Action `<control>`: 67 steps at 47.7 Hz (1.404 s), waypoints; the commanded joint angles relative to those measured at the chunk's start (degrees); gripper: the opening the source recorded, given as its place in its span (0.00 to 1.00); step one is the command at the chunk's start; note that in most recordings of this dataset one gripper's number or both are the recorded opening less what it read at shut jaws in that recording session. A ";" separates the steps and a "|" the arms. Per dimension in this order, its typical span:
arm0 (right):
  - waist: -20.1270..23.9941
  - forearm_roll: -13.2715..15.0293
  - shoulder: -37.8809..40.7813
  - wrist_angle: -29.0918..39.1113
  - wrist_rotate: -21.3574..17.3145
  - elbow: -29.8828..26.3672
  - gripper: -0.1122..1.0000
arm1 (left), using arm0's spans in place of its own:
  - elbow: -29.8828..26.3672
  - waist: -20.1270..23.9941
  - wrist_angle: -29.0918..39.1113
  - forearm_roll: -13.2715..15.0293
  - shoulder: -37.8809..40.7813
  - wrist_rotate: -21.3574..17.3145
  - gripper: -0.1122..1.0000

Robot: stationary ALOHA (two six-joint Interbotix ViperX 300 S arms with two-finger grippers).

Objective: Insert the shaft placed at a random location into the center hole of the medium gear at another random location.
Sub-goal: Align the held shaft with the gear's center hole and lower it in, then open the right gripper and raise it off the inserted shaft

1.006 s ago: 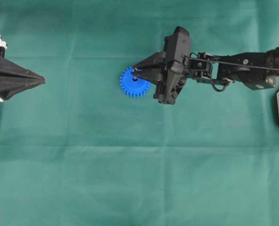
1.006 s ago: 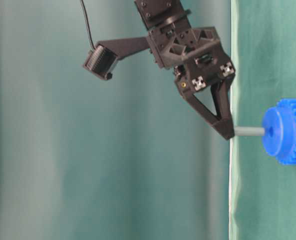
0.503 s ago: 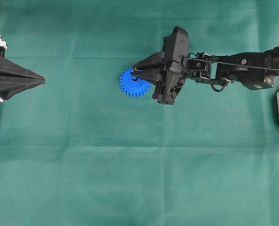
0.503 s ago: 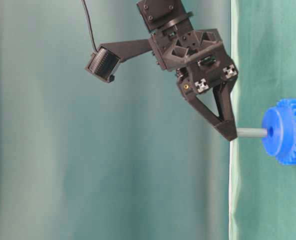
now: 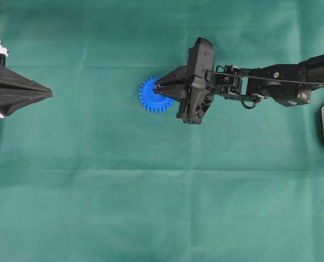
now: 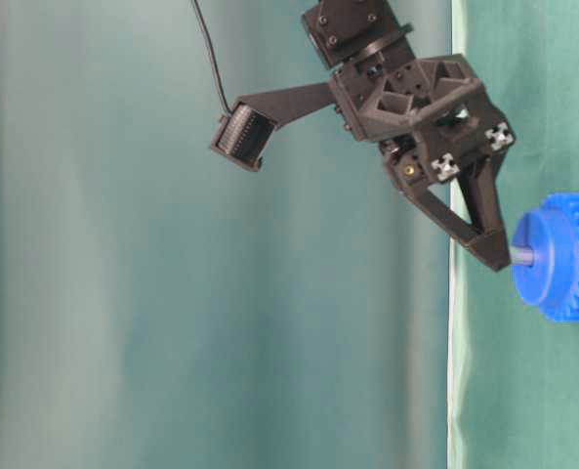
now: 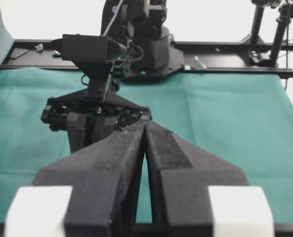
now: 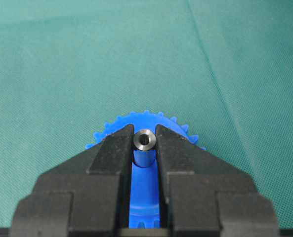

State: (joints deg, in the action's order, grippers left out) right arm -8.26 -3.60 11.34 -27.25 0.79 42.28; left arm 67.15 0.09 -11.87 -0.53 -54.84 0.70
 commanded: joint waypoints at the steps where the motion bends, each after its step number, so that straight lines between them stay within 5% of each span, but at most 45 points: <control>1: -0.18 0.09 -0.53 -0.97 0.00 -1.23 0.22 | -0.70 0.00 -0.53 -0.18 0.44 0.09 0.10; 46: -0.18 -0.18 1.41 -1.05 -0.26 -1.58 0.23 | -0.70 0.00 -0.26 -0.18 0.44 0.09 0.10; 50: -0.18 -0.26 1.32 -1.05 -0.26 -1.58 0.36 | -0.70 0.00 -0.26 -0.18 0.44 0.09 0.10; 60: -0.18 -0.09 1.32 -1.49 -0.26 -1.32 0.88 | -0.70 0.00 -0.35 -0.18 0.44 0.09 0.10; 67: -0.18 -0.09 0.53 -1.49 -0.26 -1.23 0.85 | -0.70 0.00 -0.35 -0.09 0.44 0.09 0.10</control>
State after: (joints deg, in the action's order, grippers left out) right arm -8.35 -3.60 13.45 -27.86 0.79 41.75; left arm 67.15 0.09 -11.95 -0.62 -54.84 0.70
